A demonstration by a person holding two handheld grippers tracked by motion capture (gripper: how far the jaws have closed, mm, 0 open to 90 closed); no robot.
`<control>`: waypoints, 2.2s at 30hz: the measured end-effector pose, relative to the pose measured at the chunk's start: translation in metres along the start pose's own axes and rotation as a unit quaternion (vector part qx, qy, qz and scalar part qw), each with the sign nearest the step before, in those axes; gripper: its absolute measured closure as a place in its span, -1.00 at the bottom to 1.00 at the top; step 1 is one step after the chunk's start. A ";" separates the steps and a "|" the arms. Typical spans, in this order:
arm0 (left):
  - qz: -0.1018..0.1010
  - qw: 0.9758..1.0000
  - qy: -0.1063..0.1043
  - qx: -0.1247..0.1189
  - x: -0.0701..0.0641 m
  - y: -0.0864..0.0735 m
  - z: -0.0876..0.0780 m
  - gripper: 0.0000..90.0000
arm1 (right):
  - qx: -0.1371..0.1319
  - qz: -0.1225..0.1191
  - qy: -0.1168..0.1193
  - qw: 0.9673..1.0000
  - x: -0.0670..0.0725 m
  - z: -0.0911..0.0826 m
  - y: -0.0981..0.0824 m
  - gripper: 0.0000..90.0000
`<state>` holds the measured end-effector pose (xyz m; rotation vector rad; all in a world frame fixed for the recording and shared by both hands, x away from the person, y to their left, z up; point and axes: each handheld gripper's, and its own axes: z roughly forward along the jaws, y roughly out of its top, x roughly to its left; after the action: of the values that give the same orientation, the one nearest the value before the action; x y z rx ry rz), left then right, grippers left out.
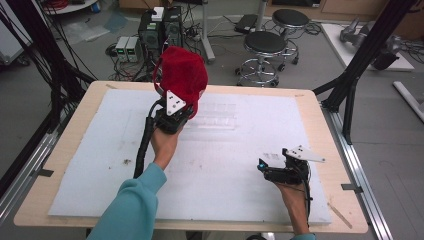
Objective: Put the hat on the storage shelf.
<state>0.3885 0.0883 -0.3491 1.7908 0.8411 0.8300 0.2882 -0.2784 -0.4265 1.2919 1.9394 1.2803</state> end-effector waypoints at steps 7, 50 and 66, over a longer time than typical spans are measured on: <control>0.001 1.000 0.003 0.002 -0.003 0.001 0.001 0.90 | 0.001 0.001 0.001 1.000 0.001 0.002 -0.001 -0.99; -0.030 0.999 0.027 0.010 -0.006 0.002 0.008 0.90 | 0.002 -0.001 -0.006 1.000 0.002 0.011 -0.005 -0.99; -0.048 0.998 0.032 0.036 -0.013 -0.013 0.019 0.90 | -0.026 -0.009 -0.005 1.000 0.003 0.006 -0.004 -0.99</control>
<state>0.3950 0.0727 -0.3692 1.7801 1.0017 0.8062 0.2895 -0.2736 -0.4319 1.2496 1.8935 1.3048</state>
